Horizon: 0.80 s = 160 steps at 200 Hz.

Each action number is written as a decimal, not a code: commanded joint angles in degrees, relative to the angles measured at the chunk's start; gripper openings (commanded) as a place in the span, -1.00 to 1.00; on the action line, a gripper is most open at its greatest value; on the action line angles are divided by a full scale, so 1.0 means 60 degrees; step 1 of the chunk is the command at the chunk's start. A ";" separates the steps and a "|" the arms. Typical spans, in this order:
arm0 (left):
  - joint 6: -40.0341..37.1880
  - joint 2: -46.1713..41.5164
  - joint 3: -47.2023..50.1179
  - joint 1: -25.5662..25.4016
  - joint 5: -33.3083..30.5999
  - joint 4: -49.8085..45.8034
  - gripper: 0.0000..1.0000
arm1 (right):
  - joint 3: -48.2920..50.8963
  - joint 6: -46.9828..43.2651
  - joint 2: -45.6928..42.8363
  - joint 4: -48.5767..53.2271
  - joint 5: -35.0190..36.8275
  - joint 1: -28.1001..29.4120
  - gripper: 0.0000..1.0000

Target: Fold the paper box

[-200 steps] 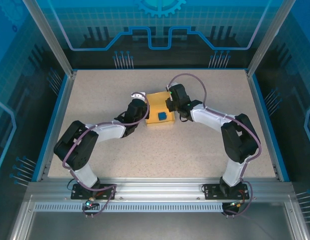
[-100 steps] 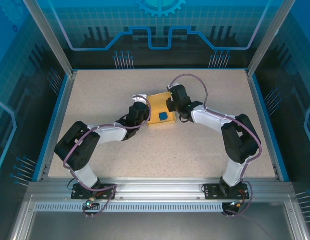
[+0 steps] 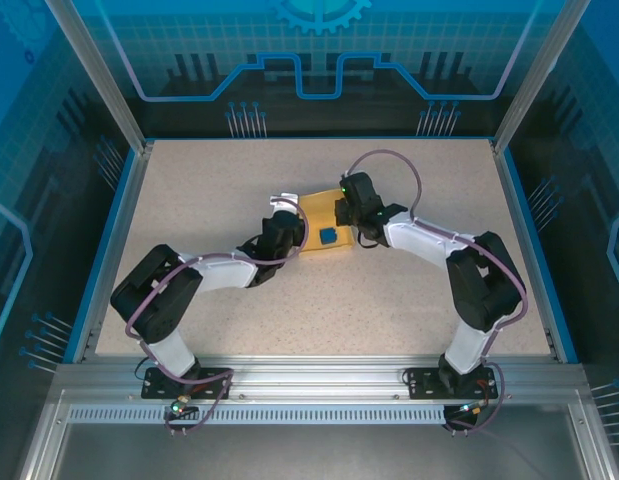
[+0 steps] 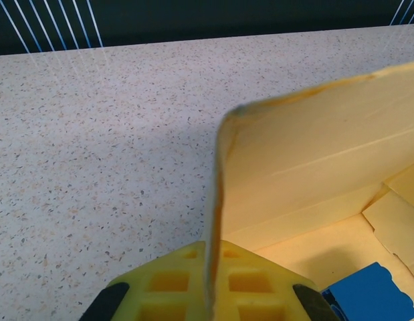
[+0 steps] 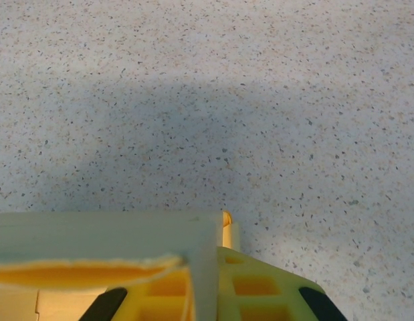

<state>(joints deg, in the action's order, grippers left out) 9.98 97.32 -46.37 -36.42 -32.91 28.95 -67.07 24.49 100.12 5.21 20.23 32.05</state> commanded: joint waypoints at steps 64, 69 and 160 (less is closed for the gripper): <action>0.0323 -0.0224 0.0483 -0.0545 -0.0977 0.0581 -1.00 | 0.1139 0.0329 -0.0747 -0.1416 0.0575 0.0735 -0.83; 0.0314 -0.0214 0.0502 -0.0598 -0.1037 0.0624 -1.00 | 0.1161 0.0329 -0.0756 -0.1472 0.0604 0.0766 -0.83; -0.0197 -0.0132 0.1308 -0.1227 -0.1882 0.2062 -1.00 | 0.2246 0.0043 -0.1126 -0.2866 0.0730 0.0913 -0.83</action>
<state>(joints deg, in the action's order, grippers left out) 10.37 97.21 -40.14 -41.87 -42.33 37.15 -55.09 25.41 95.18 -6.83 25.10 36.01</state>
